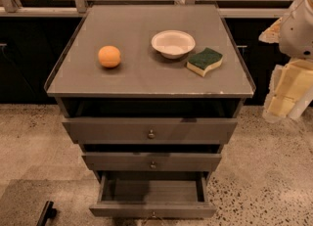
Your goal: Close bottom drawer
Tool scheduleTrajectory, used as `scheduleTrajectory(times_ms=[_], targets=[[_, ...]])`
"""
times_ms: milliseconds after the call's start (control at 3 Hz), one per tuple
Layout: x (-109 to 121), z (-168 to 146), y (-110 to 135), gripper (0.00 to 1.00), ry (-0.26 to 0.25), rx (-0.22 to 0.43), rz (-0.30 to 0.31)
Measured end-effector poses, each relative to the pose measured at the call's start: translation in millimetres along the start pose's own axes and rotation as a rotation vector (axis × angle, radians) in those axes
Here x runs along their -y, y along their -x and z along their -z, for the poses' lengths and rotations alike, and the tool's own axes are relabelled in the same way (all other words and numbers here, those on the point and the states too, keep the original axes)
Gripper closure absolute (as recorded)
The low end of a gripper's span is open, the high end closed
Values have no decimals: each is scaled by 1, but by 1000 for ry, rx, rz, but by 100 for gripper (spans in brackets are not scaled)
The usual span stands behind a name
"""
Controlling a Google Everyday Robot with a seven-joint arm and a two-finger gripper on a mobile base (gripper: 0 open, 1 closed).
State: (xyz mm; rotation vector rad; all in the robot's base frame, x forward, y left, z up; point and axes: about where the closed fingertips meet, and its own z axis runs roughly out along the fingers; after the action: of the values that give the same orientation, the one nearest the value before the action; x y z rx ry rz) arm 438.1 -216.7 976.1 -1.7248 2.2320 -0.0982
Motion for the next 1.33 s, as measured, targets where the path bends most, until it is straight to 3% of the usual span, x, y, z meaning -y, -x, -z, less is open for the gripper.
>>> scheduleTrajectory(times_ms=[333, 667, 1000, 1333], targets=[[-1, 0, 1, 0, -10, 11, 3], [-23, -27, -2, 0, 2, 88, 11], [-67, -86, 5, 0, 60, 242, -12], [-118, -177, 22, 0, 183, 452, -77]])
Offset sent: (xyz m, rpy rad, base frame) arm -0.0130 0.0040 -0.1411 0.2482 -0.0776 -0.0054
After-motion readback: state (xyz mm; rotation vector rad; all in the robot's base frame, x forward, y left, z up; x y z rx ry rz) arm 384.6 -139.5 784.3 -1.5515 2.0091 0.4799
